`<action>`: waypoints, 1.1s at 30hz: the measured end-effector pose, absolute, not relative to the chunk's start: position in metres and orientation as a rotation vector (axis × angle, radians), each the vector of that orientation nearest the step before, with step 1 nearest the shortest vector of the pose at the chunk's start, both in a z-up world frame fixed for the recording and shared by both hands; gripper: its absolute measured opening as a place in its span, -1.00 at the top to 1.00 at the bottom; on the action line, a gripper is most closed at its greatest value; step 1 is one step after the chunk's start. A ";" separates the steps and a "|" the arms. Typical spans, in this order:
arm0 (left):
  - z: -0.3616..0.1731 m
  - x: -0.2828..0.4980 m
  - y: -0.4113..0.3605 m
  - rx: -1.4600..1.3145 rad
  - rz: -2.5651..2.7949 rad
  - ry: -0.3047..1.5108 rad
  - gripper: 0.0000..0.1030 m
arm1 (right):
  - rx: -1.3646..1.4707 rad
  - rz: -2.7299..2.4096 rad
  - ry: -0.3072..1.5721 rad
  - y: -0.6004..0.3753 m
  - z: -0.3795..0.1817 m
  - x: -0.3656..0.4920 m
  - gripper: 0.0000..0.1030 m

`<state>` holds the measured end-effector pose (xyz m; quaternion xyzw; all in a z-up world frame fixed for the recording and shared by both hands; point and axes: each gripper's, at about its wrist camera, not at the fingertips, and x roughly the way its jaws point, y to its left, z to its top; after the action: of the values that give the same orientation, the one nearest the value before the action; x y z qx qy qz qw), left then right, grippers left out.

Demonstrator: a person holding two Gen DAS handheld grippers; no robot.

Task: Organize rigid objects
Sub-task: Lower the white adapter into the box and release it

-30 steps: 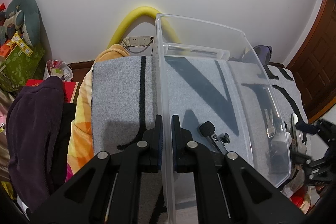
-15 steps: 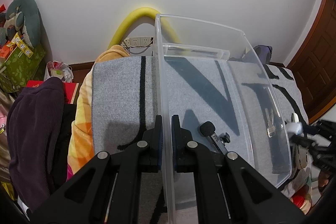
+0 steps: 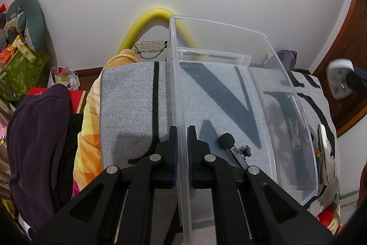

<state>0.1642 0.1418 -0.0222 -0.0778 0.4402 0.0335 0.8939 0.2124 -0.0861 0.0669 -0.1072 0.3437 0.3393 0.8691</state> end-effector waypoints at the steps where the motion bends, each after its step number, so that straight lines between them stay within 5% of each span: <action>1: -0.022 0.164 0.142 -0.162 0.069 0.913 0.88 | -0.218 0.716 0.720 -0.079 0.068 0.216 0.46; 26: -0.025 0.164 0.143 -0.166 0.060 0.907 0.88 | -0.415 0.738 0.969 0.028 -0.027 0.241 0.45; 33: -0.024 0.164 0.143 -0.166 0.060 0.908 0.88 | -0.362 0.736 0.948 0.012 -0.011 0.242 0.20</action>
<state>0.1644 0.1431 -0.0241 -0.0799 0.4378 0.0290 0.8950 0.2423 0.0124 -0.0112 -0.1693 0.4436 0.3442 0.8100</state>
